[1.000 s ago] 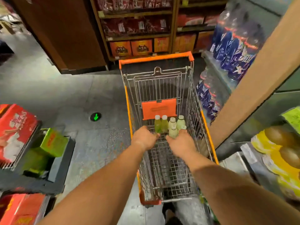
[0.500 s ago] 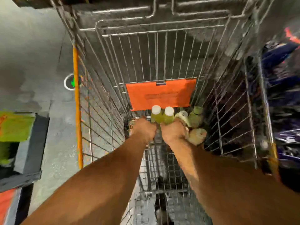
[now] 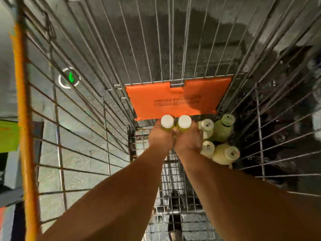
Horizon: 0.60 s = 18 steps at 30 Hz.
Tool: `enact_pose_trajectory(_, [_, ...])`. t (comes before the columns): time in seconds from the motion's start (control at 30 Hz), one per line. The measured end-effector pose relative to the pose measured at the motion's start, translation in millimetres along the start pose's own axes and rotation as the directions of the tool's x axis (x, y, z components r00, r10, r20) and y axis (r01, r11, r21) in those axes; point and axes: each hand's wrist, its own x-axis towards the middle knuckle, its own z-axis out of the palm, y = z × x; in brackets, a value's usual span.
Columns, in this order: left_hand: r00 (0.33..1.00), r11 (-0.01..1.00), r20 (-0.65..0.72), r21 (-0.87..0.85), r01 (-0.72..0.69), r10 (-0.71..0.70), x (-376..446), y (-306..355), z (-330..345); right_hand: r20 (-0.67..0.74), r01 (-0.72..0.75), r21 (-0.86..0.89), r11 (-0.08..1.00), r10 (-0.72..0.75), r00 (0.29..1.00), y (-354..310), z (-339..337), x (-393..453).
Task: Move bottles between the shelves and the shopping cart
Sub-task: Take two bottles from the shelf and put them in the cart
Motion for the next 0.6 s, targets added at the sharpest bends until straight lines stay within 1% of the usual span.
enact_pose_trajectory(0.07, [1.000, 0.999, 0.003, 0.035, -0.012, 0.011, -7, -4, -6, -0.036, 0.004, 0.011, 1.000, -0.003, 0.999, 3, 3, -7])
enact_pose_trajectory(0.13, [1.000, 0.999, 0.021, 0.050, -0.001, 0.000, -15, -7, -15, -0.027, 0.040, 0.045, 0.998, -0.039, 0.999, 7, 3, -19])
enact_pose_trajectory(0.2, [0.999, 0.996, 0.032, 0.088, -0.014, 0.011, -23, -9, -26, -0.020, 0.112, 0.023, 0.993, -0.112, 0.994, 11, 0, -31])
enact_pose_trajectory(0.27, [0.999, 0.987, 0.031, 0.154, -0.048, 0.044, -34, -4, -38, -0.031, 0.203, 0.038, 0.978, -0.202, 0.979, 10, -11, -44])
enact_pose_trajectory(0.33, [0.997, 0.984, 0.020, 0.163, -0.077, 0.075, -49, 3, -50, -0.020, 0.305, 0.110, 0.946, -0.304, 0.952, 5, -25, -58])
enact_pose_trajectory(0.4, [0.993, 0.980, 0.048, 0.164, -0.114, 0.108, -68, 14, -64, -0.065, 0.362, 0.074, 0.929, -0.357, 0.932, -2, -43, -74])
enact_pose_trajectory(0.43, [0.989, 0.977, 0.062, 0.157, -0.145, 0.137, -78, 20, -73, -0.076, 0.343, 0.095, 0.934, -0.337, 0.938, -8, -54, -85])
enact_pose_trajectory(0.47, [0.983, 0.974, 0.066, 0.140, -0.179, 0.171, -88, 27, -81, -0.119, 0.336, 0.093, 0.937, -0.325, 0.938, -12, -63, -94])
enact_pose_trajectory(0.5, [0.976, 0.969, 0.073, 0.125, -0.212, 0.204, -100, 33, -91, -0.158, 0.334, 0.135, 0.933, -0.313, 0.937, -18, -74, -106])
enact_pose_trajectory(0.57, [0.961, 0.959, 0.069, 0.077, -0.272, 0.267, -129, 45, -112, -0.190, 0.327, 0.225, 0.918, -0.288, 0.939, -29, -98, -136])
enact_pose_trajectory(0.6, [0.949, 0.949, 0.063, 0.041, -0.312, 0.309, -145, 50, -124, -0.234, 0.337, 0.223, 0.915, -0.285, 0.929, -33, -111, -155])
